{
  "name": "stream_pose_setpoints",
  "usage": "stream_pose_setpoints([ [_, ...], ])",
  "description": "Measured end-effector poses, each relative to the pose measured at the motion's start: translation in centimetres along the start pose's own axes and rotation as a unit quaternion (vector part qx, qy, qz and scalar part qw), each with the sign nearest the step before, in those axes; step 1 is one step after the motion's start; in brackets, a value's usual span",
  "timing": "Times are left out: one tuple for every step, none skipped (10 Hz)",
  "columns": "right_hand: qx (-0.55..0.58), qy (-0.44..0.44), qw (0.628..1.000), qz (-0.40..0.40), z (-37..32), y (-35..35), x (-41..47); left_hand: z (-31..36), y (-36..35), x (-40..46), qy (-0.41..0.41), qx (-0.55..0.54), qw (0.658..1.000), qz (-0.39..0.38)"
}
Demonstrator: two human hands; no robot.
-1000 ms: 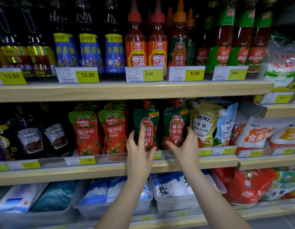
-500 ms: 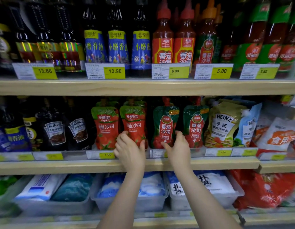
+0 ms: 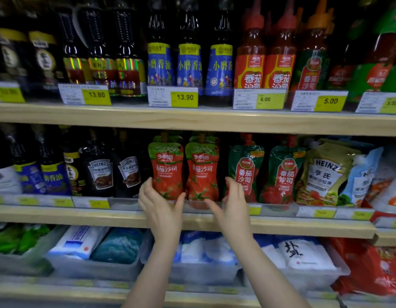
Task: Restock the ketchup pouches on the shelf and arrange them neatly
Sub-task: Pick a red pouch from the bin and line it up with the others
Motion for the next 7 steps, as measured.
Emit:
stream_pose_setpoints([
  [-0.024, -0.036, 0.999, -0.014, -1.1, -2.4, 1.2, -0.5, -0.6, 1.4, 0.016, 0.057, 0.997, -0.047],
  [-0.109, -0.067, 0.992, -0.011, -1.2, -3.1, 2.1, -1.0, -1.6, 1.8, 0.023, 0.089, 0.993, -0.078],
  [-0.158, -0.08, 0.984, -0.001, -1.3, -3.1, 2.4, -1.4, -1.8, 2.0, 0.026, 0.096, 0.992, -0.081],
  [-0.165, -0.083, 0.983, -0.001, -1.4, -3.1, 2.4, -1.3, -1.8, 2.0, 0.023, 0.098, 0.991, -0.084],
  [-0.166, -0.076, 0.983, -0.012, -1.6, -2.8, 2.5, -0.9, -1.3, 2.1, 0.024, 0.088, 0.991, -0.098],
  [-0.083, -0.06, 0.995, -0.021, -0.6, -2.1, 2.2, -0.6, -0.5, 1.7, -0.008, 0.038, 0.996, -0.076],
  [-0.05, 0.01, 0.998, -0.04, -0.2, 0.2, 2.6, 2.1, 1.2, 2.5, -0.148, 0.029, 0.988, -0.034],
])
Point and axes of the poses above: each hand's wrist, its own x-axis towards the middle knuckle, its own y-axis out of the back of the hand, z = x × y, the point moved 6 cm from there along x, towards the middle knuckle, and after that the axes turned 2 degrees about -y, right-handed, at the moved point
